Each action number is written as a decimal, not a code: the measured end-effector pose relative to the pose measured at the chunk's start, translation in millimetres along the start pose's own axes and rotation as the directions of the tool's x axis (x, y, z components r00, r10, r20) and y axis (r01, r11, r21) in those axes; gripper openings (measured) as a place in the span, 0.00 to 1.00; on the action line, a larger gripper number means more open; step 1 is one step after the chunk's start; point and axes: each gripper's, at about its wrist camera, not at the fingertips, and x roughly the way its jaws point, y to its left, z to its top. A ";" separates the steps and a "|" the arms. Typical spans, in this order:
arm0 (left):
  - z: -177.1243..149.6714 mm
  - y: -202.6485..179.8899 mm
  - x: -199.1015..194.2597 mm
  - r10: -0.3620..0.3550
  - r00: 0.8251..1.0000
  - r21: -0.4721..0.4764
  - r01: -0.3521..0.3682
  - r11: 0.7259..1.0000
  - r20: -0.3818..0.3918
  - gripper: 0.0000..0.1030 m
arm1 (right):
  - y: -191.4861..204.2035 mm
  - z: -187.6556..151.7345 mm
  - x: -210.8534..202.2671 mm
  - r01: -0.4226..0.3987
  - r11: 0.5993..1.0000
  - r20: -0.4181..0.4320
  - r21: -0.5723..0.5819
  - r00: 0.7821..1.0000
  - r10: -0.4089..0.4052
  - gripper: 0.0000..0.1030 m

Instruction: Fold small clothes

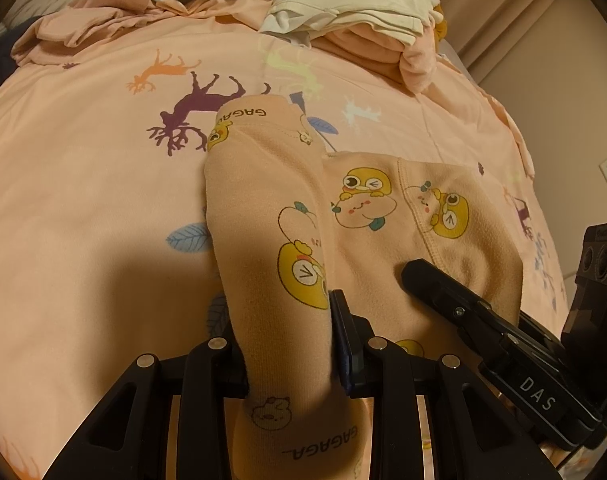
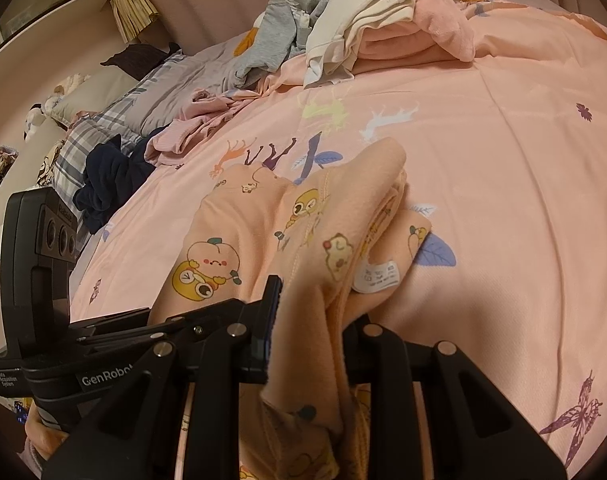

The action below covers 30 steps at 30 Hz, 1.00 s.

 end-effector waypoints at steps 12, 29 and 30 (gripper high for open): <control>0.4 -0.2 0.4 -0.001 1.000 -0.002 0.001 1.000 0.000 0.28 | -3.4 -1.5 2.1 0.000 1.000 -0.003 0.005 1.000 0.000 0.25; 0.9 0.2 0.6 0.000 1.000 -0.002 0.000 1.000 -0.002 0.28 | -5.8 -3.3 3.6 0.001 1.000 -0.007 0.013 1.000 -0.001 0.25; 0.9 0.3 0.7 0.000 1.000 -0.002 0.000 1.000 -0.002 0.28 | -6.0 -3.8 3.6 0.000 1.000 -0.007 0.013 1.000 0.000 0.25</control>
